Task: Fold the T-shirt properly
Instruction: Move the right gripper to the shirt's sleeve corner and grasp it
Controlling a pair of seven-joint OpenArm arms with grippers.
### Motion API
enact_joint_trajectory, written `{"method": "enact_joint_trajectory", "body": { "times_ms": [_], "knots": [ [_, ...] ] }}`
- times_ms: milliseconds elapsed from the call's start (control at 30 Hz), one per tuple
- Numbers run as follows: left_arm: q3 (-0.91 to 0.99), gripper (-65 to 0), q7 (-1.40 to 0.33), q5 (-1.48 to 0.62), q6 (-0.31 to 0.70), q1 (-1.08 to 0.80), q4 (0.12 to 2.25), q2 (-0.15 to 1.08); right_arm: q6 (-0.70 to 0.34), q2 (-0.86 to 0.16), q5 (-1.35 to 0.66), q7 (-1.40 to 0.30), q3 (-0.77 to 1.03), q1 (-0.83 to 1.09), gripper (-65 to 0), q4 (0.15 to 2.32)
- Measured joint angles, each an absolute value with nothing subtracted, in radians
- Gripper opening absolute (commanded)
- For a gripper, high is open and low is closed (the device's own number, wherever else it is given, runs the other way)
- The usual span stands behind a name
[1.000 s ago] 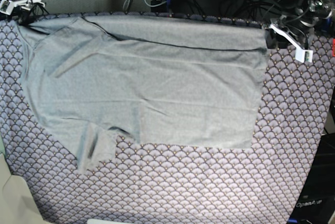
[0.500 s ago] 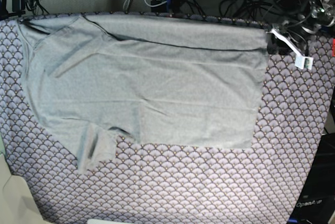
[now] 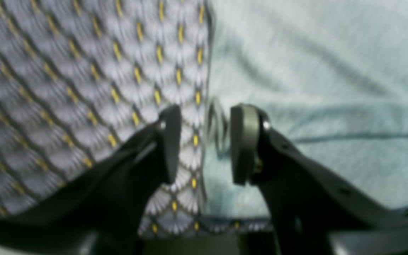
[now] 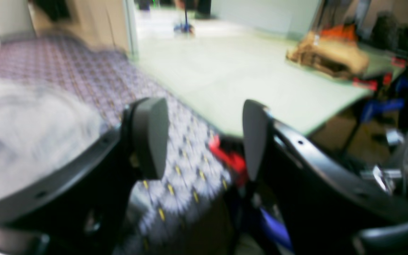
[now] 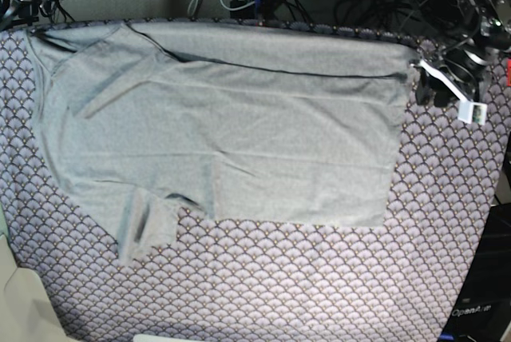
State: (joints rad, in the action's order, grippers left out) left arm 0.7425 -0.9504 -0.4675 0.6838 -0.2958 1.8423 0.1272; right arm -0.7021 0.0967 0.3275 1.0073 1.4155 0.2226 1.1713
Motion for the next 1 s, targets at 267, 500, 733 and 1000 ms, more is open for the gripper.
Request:
{"method": "enact_joint_trajectory", "body": {
  "times_ms": [267, 500, 733, 1000],
  "knots": [
    [0.743, -41.6, -0.961, -0.457, 0.677, -0.295, 1.901, 0.057, -0.702, 0.097, 0.322, 1.059, 1.389, 0.176, -34.4, 1.171],
    [0.744, -41.6, -0.961, -0.457, 0.677, -0.298, 1.900, 0.039, -0.702, 0.155, 0.326, 1.058, 1.269, 0.200, -34.4, 1.169],
    [0.744, -41.6, -0.960, -0.457, 0.677, -0.299, 1.900, 0.049, -0.702, 0.167, 0.324, 1.020, 1.209, 0.233, -34.2, 1.169],
    [0.744, -41.6, -0.960, -0.456, 0.677, -0.305, 1.900, 0.047, -0.702, 0.166, 0.328, 0.825, 1.129, 0.231, -34.0, 1.170]
  ]
}}
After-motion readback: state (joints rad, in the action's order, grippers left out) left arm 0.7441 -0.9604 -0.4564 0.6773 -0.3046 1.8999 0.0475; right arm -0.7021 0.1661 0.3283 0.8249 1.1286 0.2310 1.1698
